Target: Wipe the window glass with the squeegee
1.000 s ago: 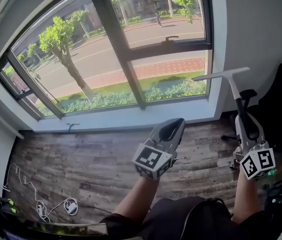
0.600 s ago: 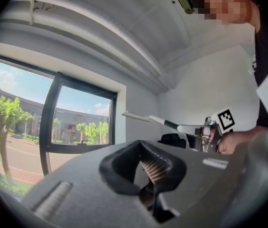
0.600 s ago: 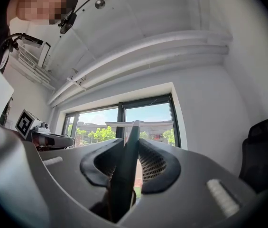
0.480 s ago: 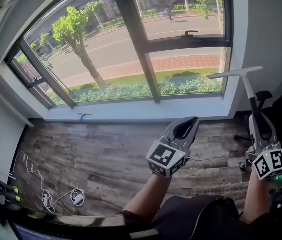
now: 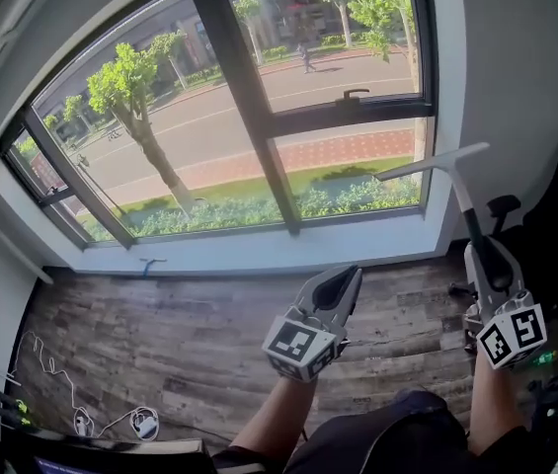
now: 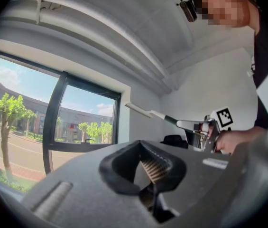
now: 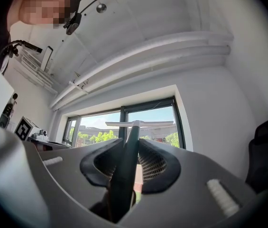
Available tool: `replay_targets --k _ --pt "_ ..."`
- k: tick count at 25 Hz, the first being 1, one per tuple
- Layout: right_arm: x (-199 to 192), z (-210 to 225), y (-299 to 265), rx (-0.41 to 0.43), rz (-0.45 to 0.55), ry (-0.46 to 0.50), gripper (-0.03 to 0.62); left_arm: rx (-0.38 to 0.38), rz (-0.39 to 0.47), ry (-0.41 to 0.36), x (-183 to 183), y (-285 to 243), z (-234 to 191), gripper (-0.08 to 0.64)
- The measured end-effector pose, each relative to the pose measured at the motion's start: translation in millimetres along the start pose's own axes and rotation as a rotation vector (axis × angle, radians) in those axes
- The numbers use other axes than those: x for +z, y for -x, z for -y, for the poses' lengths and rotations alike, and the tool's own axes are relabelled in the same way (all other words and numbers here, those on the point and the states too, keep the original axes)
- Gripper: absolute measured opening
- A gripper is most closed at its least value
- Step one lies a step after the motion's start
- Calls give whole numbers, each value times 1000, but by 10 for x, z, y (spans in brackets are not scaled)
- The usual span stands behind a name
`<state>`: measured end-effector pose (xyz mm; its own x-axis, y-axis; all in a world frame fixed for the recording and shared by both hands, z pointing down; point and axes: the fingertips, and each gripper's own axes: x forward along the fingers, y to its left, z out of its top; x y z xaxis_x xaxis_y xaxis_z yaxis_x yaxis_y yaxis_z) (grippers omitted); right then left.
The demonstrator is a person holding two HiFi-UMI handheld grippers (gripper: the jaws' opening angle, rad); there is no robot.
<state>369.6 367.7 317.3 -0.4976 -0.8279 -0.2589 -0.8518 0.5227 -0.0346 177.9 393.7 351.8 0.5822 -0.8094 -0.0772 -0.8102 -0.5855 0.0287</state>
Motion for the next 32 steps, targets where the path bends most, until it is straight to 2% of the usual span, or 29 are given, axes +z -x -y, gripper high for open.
replay_targets --k 2,6,11,16,24,32 --pt "-60 47 -82 5 -3 -2 100 20 -14 -7 -32 -71 -78 3" --pt "-250 231 -146 7 -43 -33 100 -14 -22 -26 -251 -228 -101 3" --pt "-231 521 -465 16 2 -32 100 -6 -8 -66 -162 -600 -296 3" --pt "-313 829 -838 32 -8 -56 100 19 -9 -88 -43 -966 -497 3" --pt "-274 1319 -1566 91 15 -68 100 95 -2 -87 98 -1600 -872 3" --pt "-298 1607 -2017 104 24 -73 100 104 20 -96 195 -2085 -1142 3"
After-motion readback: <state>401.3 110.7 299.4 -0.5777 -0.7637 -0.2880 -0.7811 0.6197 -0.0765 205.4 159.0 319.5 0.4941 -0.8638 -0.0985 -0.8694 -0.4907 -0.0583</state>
